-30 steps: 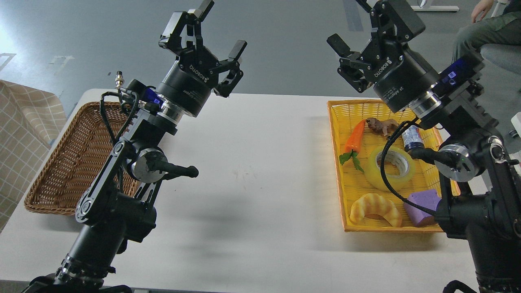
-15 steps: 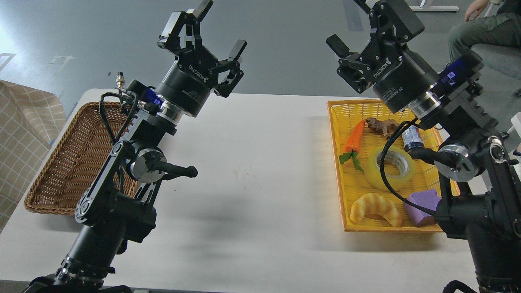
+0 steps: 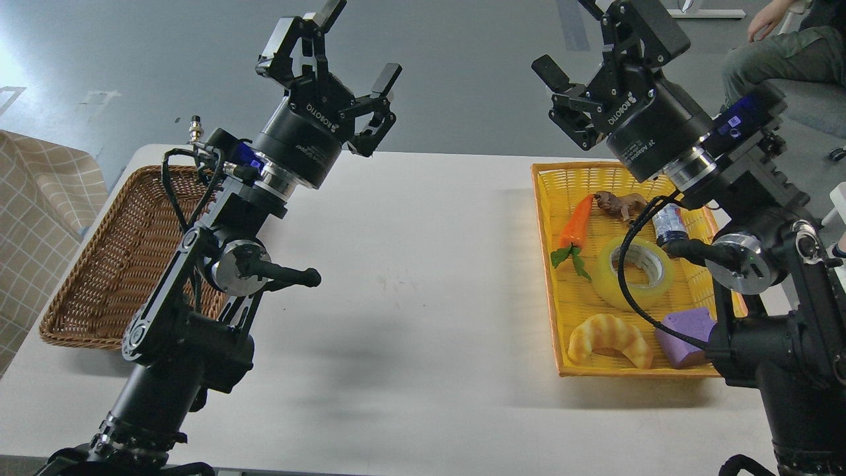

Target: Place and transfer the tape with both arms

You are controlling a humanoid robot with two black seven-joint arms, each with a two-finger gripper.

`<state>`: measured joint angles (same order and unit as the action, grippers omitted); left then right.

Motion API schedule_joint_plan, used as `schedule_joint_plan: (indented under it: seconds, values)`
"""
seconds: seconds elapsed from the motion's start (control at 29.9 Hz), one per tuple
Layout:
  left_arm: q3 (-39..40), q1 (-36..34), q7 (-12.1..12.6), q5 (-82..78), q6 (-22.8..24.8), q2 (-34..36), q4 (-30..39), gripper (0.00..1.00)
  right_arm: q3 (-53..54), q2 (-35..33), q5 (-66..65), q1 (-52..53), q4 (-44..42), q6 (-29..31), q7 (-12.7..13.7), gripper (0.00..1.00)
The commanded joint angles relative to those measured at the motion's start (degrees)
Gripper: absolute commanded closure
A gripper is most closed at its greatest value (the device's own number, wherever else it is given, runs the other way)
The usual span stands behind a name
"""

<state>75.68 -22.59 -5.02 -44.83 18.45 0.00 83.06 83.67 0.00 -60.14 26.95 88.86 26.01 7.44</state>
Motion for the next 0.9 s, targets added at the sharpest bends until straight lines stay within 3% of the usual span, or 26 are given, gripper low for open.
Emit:
schedule_joint_plan:
  seconds: [0.0,0.87]
  values:
    - [0.00,-0.09,0.01,0.00,0.01,0.00,0.00,0.02,-0.09,0.00,0.03,-0.06,0.00,0.01,0.03,0.00]
    - [-0.09,0.09,0.01,0.00,0.01,0.00,0.00,0.02,-0.09,0.00,0.12,-0.32,0.53,0.44,0.03,0.00]
